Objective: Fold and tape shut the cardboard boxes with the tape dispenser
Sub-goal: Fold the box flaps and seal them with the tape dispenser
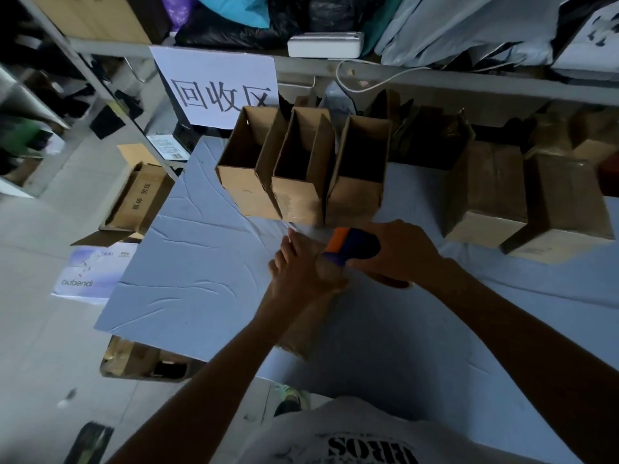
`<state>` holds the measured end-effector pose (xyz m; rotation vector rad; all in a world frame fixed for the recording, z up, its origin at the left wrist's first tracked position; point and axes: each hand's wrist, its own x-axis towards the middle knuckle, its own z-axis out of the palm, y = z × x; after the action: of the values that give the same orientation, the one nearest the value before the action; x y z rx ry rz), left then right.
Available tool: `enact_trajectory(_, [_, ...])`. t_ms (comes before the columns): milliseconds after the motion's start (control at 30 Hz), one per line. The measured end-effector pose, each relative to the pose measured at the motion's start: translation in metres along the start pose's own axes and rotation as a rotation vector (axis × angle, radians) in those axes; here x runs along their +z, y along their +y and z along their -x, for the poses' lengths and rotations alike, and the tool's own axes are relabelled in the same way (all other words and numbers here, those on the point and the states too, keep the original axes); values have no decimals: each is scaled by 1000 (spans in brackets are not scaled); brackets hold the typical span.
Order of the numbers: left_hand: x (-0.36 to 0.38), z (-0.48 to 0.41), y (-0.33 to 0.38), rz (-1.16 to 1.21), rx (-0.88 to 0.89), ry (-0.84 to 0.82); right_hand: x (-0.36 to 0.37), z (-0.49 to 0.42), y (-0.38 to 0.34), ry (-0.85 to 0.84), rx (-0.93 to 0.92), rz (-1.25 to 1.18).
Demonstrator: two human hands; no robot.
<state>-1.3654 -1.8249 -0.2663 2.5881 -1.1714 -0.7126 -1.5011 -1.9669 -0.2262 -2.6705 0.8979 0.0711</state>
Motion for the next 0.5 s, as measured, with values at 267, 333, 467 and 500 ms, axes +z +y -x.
enact_trajectory(267, [16,-4,-8,-164,-46,173,0,-4,-8,-5,-10,-118])
enact_trajectory(333, [16,-3,-12,-168,-37,157,2,3,0,-16,-14,-152])
enact_trajectory(467, [16,-3,-14,-171,-21,151,9,17,16,-47,-46,-185])
enact_trajectory(500, [16,-3,-14,-174,-20,155,11,20,19,-48,-43,-188])
